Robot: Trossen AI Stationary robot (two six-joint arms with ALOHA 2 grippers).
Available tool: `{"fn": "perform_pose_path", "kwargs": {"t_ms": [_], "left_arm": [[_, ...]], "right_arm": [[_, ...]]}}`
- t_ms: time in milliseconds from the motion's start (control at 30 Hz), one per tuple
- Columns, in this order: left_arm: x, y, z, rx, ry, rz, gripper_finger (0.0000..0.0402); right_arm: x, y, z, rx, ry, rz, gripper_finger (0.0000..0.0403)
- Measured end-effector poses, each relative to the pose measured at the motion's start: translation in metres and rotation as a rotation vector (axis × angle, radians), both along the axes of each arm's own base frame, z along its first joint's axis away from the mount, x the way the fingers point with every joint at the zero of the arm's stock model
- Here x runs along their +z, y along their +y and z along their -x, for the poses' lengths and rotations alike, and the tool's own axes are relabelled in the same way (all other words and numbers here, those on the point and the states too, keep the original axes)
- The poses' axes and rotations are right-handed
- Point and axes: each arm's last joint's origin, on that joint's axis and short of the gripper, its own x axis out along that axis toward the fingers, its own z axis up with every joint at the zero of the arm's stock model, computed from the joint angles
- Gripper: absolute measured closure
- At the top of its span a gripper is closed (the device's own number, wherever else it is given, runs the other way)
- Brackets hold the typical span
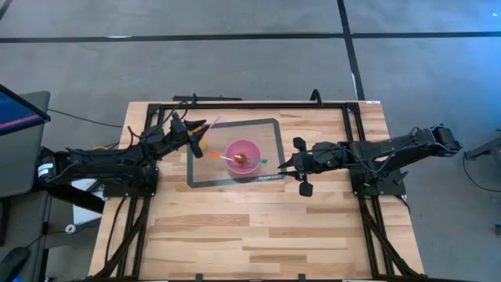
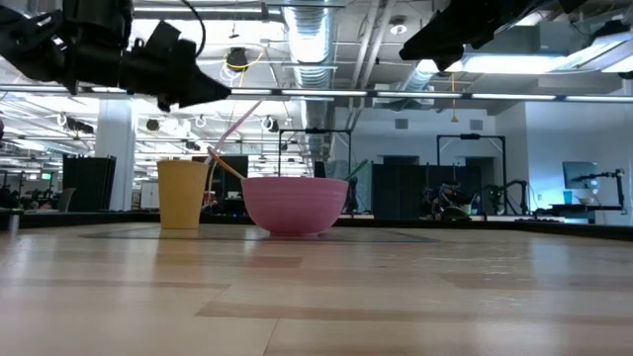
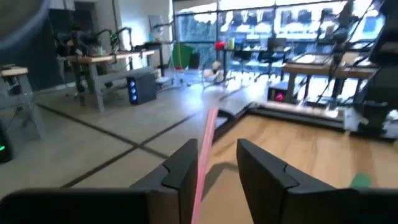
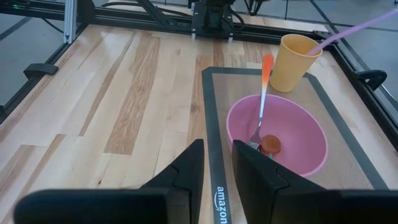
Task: Pick & Place Utensil
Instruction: Return to Home Position
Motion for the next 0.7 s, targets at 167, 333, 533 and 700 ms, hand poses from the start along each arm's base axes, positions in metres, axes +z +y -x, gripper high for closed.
{"fn": "perform_pose_path", "kwargs": {"t_ms": [167,333,533,700], "left_arm": [[0.015,-0.008,-0.005,-0.144,-0.041,-0.03,0.0292],[0.023,-0.022,-0.01,-0.268,-0.073,-0.025,0.0301],[0.025,-0.038,-0.013,-0.37,-0.081,-0.022,0.0315],[0.025,-0.05,-0.014,-0.442,-0.081,-0.021,0.0332]], "right_arm": [[0.0,0.0,0.0,-0.001,0.0,0.0,0.0326],[0.001,0.0,-0.001,-0.002,-0.014,0.0,0.0326],[0.002,0.0,-0.001,-0.003,-0.028,-0.002,0.0326],[0.0,0.0,0.0,-0.011,-0.002,-0.013,0.0326]]}}
